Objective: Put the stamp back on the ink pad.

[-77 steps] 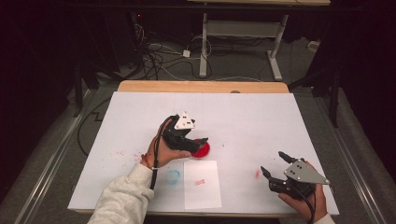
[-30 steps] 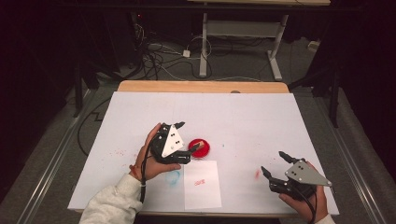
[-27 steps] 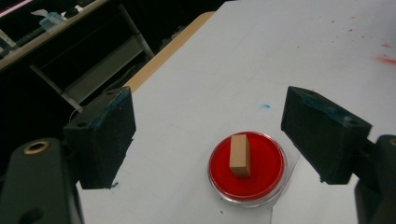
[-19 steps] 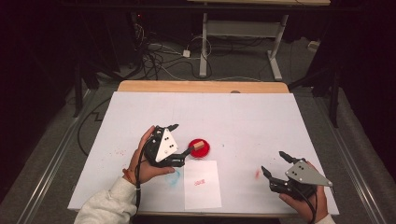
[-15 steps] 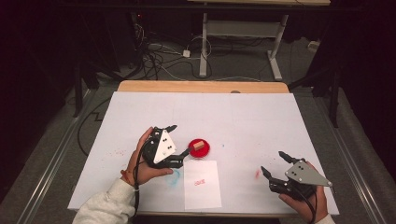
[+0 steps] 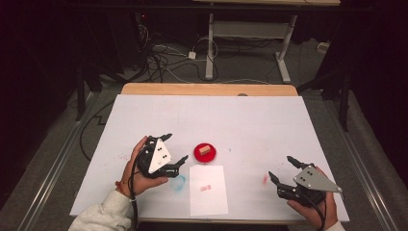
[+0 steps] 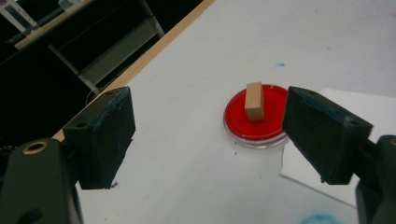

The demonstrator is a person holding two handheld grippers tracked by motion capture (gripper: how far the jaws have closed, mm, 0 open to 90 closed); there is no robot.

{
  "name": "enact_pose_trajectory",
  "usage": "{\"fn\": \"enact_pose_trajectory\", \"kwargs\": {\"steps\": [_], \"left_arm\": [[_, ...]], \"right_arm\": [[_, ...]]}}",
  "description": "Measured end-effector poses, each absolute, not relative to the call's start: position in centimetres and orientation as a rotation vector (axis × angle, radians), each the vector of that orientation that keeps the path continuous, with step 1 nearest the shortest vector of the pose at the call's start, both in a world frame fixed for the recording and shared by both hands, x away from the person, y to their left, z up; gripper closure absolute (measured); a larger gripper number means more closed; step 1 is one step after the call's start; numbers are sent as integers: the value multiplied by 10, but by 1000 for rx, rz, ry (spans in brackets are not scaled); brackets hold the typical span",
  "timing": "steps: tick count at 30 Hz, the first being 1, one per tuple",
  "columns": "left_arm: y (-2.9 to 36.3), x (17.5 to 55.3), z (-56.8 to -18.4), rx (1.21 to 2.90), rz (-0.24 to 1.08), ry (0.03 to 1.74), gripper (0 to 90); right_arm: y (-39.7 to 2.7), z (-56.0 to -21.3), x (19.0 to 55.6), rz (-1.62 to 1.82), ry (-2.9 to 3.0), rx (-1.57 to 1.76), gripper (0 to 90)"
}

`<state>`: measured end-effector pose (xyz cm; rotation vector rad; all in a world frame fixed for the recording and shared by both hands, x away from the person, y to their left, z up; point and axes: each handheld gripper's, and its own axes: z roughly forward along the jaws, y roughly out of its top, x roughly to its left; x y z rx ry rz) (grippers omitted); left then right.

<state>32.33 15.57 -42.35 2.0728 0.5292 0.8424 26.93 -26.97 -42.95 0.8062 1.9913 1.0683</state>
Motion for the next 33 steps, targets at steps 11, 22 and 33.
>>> {"fn": "enact_pose_trajectory", "kwargs": {"steps": [11, 22, 33], "left_arm": [[175, 316, -441, 2098, 893, 596, 174], [200, 305, -457, 2101, 867, 681, 174], [218, 293, -469, 2139, 793, 759, 166]], "right_arm": [[-269, -430, 270, 1066, 1991, 809, 260], [-270, -430, 270, 1069, 1988, 822, 260], [-270, -432, 270, 1064, 1993, 816, 260]]}}
